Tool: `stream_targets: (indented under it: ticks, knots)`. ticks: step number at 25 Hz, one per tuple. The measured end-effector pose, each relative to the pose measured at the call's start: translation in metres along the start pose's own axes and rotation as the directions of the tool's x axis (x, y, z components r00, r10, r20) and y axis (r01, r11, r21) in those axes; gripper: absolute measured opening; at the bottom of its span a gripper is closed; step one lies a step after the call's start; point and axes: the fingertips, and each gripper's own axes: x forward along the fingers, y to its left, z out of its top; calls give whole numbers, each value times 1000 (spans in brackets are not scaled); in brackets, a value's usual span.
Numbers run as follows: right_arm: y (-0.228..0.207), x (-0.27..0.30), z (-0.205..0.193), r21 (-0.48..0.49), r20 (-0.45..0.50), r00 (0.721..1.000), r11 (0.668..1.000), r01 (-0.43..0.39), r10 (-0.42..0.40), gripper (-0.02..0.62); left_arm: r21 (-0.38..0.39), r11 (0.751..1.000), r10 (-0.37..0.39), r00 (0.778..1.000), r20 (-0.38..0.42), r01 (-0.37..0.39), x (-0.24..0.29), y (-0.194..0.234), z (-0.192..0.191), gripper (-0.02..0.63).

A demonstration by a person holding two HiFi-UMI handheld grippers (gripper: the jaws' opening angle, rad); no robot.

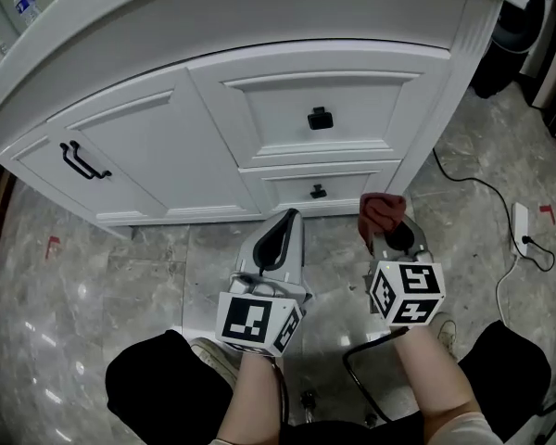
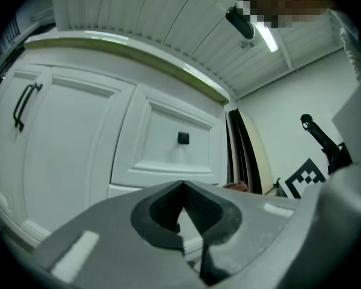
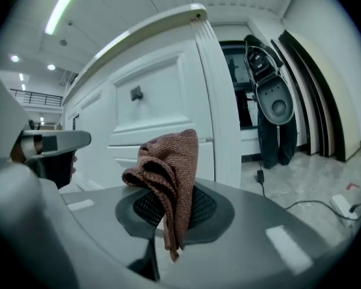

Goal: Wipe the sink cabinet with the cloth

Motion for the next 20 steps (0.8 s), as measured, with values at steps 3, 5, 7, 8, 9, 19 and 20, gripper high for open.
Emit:
stream_targets:
  ticks: [3,5,7,8,9,19,20]
  knots:
    - [18,-36,28,-81,80,997,997,15,-8,78,32,999,6,999,54,-7,-25,-13,34,1]
    - [27,-60,39,-86,122,992,996,24,-13,78,61,998,0,998,70,-4,-43,-26,47,1]
    - [34,-84,46,-61,151,988,998,16,-7,78,86,996,-8,997,81,1,-60,-42,56,1]
    - [38,-96,48,-49,163,987,999,11,-3,78,93,996,-11,996,84,4,-70,-51,60,1]
    - [41,-107,49,-40,173,985,999,5,2,78,95,995,-14,996,87,5,-81,-59,63,1]
    - [94,-231,72,-72,274,961,997,-15,34,78,101,995,-5,991,133,-8,-197,-113,94,1]
    - [99,-243,73,-80,285,958,997,-10,32,78,112,994,-7,991,132,-7,-207,-117,95,1]
